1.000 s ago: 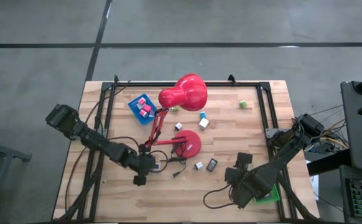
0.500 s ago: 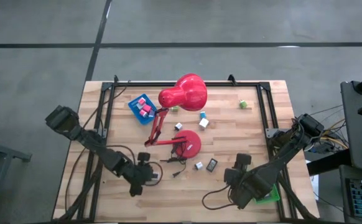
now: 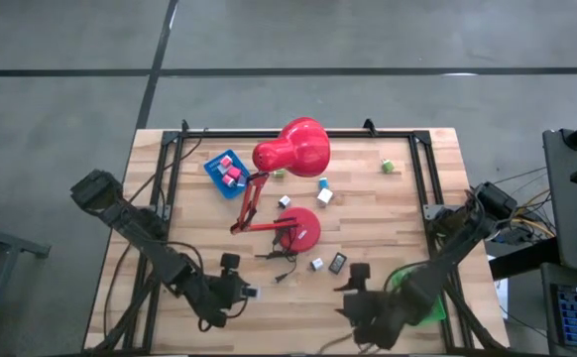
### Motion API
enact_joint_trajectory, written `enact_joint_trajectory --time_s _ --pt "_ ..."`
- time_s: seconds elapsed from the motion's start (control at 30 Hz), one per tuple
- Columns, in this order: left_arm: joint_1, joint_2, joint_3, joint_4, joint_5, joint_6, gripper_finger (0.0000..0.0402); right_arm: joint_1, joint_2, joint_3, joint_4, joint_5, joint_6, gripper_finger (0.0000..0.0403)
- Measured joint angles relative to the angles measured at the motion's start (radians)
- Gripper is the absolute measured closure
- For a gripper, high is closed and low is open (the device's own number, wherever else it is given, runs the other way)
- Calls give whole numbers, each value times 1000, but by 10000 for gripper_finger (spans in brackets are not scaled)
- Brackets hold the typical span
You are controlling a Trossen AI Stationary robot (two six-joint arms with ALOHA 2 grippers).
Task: Pick & Place Office items
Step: Put the white digital clock into the green bin
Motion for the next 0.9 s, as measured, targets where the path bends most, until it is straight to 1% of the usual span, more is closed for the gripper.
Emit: enact_joint_trajectory --time_s 0.07,0.13,0.23,0.33,0.4,0.47,0.6,0.73,0.9 --pt "4 0 5 12 26 15 258 8 5 -2 60 44 -116 177" --pt "14 -1 7 34 67 26 258 7 18 -5 104 52 -206 177" --pt "35 -2 19 60 130 30 258 -7 47 -7 125 56 -287 177" --pt "57 -2 31 87 164 41 258 -24 94 -7 131 79 -353 177" --pt "72 -2 41 113 208 49 258 -34 132 -7 154 116 -418 177" --pt "88 -2 52 130 245 51 258 -37 165 -7 179 179 -496 177" --pt "119 -2 58 141 301 43 258 -35 214 0 271 278 -678 177" --pt "150 -2 61 143 349 28 258 -40 242 14 378 287 -821 177" --pt "182 0 61 160 383 26 258 -59 254 15 542 275 -971 177"
